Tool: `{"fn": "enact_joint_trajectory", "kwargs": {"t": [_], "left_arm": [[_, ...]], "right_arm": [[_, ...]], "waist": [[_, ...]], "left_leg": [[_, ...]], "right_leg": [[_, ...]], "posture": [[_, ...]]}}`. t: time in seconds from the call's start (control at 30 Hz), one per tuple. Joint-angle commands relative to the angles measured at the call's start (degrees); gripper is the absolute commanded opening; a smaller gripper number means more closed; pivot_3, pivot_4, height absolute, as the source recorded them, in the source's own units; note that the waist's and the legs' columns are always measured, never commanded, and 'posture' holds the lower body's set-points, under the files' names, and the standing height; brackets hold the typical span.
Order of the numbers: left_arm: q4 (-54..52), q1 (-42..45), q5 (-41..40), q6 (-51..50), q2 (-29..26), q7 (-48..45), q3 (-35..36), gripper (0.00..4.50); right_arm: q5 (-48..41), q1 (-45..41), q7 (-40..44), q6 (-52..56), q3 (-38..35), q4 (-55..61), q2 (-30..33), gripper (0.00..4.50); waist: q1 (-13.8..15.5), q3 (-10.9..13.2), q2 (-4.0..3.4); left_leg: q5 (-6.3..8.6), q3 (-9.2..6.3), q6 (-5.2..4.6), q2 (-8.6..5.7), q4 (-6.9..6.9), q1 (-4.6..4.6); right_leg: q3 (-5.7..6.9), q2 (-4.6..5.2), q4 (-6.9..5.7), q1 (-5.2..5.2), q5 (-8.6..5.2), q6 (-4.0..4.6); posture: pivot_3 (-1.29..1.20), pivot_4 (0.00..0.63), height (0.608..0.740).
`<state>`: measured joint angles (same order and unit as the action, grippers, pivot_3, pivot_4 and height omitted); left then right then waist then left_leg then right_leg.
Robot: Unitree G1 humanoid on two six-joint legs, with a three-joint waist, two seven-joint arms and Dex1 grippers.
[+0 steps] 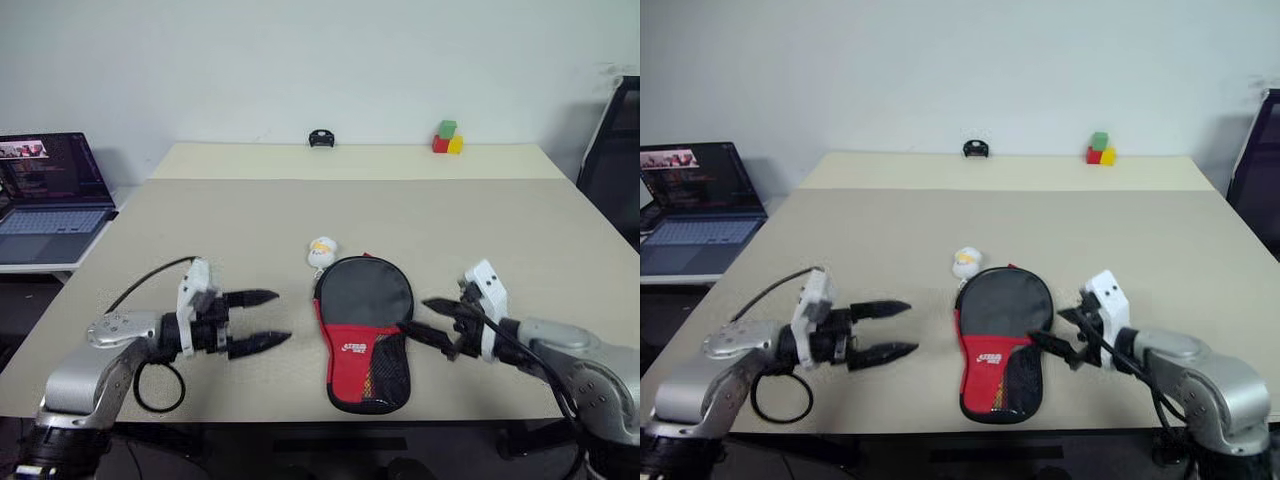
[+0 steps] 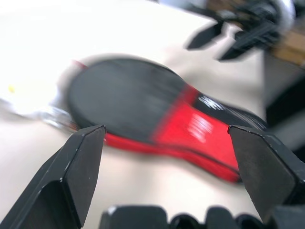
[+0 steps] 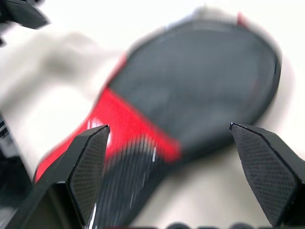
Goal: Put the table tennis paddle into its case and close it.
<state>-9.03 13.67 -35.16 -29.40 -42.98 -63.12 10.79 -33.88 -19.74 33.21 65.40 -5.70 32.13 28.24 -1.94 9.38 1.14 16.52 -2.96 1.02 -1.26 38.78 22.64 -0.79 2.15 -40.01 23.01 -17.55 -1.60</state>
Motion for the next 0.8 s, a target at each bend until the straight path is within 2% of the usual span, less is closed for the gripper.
{"fn": "enact_joint_trajectory", "kwargs": {"t": [0.03,0.23,0.5,0.7,0.8], "left_arm": [[1.72,1.39,0.15,0.56,-0.78,2.29,3.06,4.5],[2.92,1.82,0.51,1.0,-1.84,3.77,4.64,4.5],[2.94,1.65,2.75,2.01,-0.72,8.28,4.34,4.5],[5.88,4.11,7.12,3.05,1.99,13.44,1.42,4.5],[8.28,8.45,8.23,1.16,4.82,16.46,-0.73,4.5]], "right_arm": [[3.95,-4.63,2.3,-8.66,7.01,-5.46,-0.26,4.47],[8.08,-8.99,6.6,-16.62,15.94,-12.87,-0.83,4.47],[13.86,-10.74,8.17,-24.33,22.97,-23.79,-4.88,4.47],[19.2,-9.05,7.18,-28.11,25.32,-29.35,-5.44,4.47],[20.2,-7.95,6.93,-28.29,25.2,-30.38,-5.93,4.47]], "waist": [[-0.17,0.0,0.0],[0.11,0.0,0.0],[0.1,0.0,0.0],[0.15,-0.01,0.01],[0.35,-0.06,0.09]], "left_leg": [[0.0,0.01,0.0,0.0,0.0,0.0],[0.0,0.0,0.01,0.0,0.01,0.19],[0.0,-0.02,0.01,0.0,0.02,0.16],[-0.01,-0.01,0.02,-0.01,0.04,0.16],[-0.01,-0.02,0.02,-0.01,0.05,0.14]], "right_leg": [[-0.01,-0.01,0.01,0.0,0.0,0.0],[-0.01,0.01,0.1,0.16,0.0,0.01],[-0.01,0.02,0.06,0.15,0.0,0.01],[0.0,0.03,0.05,0.16,0.0,0.01],[0.0,0.03,0.02,0.13,0.01,0.01]], "posture": [[0.0,0.15,0.74],[0.0,0.15,0.74],[0.0,0.15,0.74],[0.0,0.15,0.74],[0.0,0.15,0.74]]}}
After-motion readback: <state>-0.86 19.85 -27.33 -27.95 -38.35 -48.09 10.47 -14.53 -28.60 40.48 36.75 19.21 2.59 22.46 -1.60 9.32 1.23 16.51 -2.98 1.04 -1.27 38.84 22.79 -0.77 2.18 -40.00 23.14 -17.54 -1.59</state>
